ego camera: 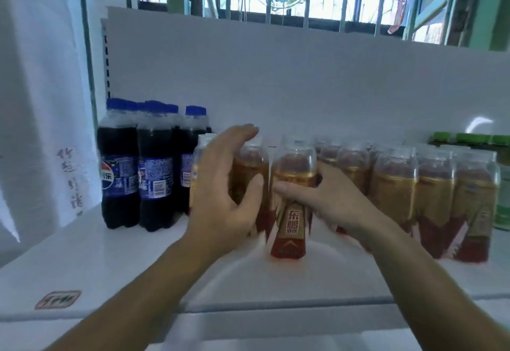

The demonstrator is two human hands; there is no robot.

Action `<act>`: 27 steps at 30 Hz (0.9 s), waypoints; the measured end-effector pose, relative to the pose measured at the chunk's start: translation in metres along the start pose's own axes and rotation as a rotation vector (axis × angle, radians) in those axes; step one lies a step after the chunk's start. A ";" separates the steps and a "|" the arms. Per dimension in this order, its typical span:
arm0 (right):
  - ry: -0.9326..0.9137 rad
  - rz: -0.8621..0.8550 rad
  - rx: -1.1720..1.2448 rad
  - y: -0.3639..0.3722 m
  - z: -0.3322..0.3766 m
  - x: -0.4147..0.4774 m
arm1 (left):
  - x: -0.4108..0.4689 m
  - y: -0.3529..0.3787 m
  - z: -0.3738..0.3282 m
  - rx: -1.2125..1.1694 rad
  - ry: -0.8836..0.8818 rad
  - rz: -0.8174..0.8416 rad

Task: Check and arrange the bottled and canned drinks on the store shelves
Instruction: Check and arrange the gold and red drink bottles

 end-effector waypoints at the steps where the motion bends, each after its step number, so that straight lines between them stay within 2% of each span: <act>1: 0.016 0.001 0.019 0.011 0.000 0.004 | -0.008 -0.012 0.011 0.039 -0.019 -0.048; 3: 0.044 -0.006 0.045 0.030 0.001 0.012 | -0.022 -0.027 0.038 0.068 -0.163 -0.095; 6: 0.083 0.016 0.017 0.048 0.008 0.019 | -0.045 -0.037 0.074 0.022 -0.440 -0.062; 10: 0.169 0.089 -0.077 0.056 0.004 0.010 | -0.066 -0.027 0.093 -0.275 -0.662 0.036; 14: 0.356 0.112 -0.223 0.067 -0.026 -0.002 | -0.067 -0.024 0.094 -0.371 -0.659 0.056; 21: 0.379 0.054 -0.168 0.073 -0.029 -0.004 | -0.069 -0.024 0.098 -0.426 -0.646 0.032; 25: 0.344 0.053 -0.195 0.073 -0.023 -0.008 | -0.069 -0.022 0.097 -0.328 -0.662 0.047; 27: 0.333 0.073 -0.251 0.072 -0.018 -0.010 | -0.065 -0.029 0.088 -0.170 -0.627 0.020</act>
Point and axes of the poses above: each hand's wrist, its own x-axis towards the middle knuckle, its own y-axis out of the palm, z = x × y, the point moved 10 cm from there along x, towards the middle knuckle, and after that the axes turned 12 degrees about z, right-handed, at the moved point
